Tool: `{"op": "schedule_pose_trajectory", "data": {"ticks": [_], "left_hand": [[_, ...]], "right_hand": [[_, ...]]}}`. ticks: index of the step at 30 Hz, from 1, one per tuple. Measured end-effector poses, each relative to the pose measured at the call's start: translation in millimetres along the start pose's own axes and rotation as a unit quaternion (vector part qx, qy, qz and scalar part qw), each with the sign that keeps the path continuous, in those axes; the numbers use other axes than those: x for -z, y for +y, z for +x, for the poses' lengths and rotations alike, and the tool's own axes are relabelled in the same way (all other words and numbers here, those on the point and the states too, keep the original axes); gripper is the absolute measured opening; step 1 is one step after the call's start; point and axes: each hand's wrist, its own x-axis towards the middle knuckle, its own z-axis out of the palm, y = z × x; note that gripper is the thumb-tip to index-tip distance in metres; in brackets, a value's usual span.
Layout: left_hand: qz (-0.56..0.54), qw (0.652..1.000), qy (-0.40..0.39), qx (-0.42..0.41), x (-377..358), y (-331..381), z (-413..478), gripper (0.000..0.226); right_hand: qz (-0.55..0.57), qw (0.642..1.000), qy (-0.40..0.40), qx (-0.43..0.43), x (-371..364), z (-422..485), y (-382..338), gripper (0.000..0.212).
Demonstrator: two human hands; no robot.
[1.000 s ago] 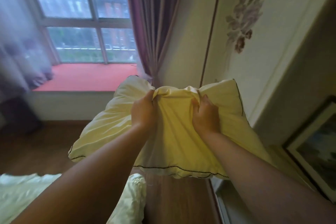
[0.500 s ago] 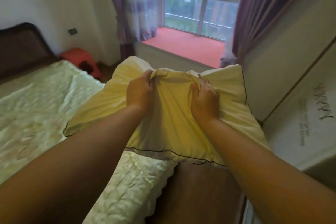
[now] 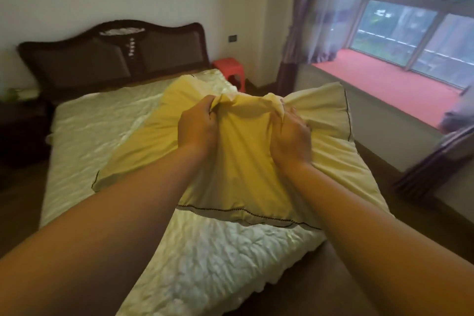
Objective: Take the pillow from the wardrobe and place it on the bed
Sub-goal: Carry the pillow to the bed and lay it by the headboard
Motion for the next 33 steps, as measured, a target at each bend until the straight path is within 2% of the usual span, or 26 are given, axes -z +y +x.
{"op": "schedule_pose_trajectory", "data": {"ticks": [8,14,21,26,33], "left_hand": [[0.018,0.999,0.036,0.023,163,-122,-42,0.034],[0.034,0.998,0.041,0.043,244,-178,-62,0.035],[0.027,0.996,0.055,0.069,288,-231,-54,0.03],[0.029,0.994,0.064,0.082,299,-271,-28,0.036],[0.054,0.991,0.07,0.105,310,-321,19,0.029]], "right_hand": [[0.033,0.998,-0.046,0.023,-108,-85,-145,0.046],[0.052,0.996,-0.065,0.032,-160,-127,-221,0.046],[0.044,0.994,-0.083,0.047,-212,-129,-271,0.047],[0.049,0.993,-0.091,0.06,-258,-106,-292,0.047],[0.063,0.99,-0.108,0.057,-313,-70,-317,0.048]]}}
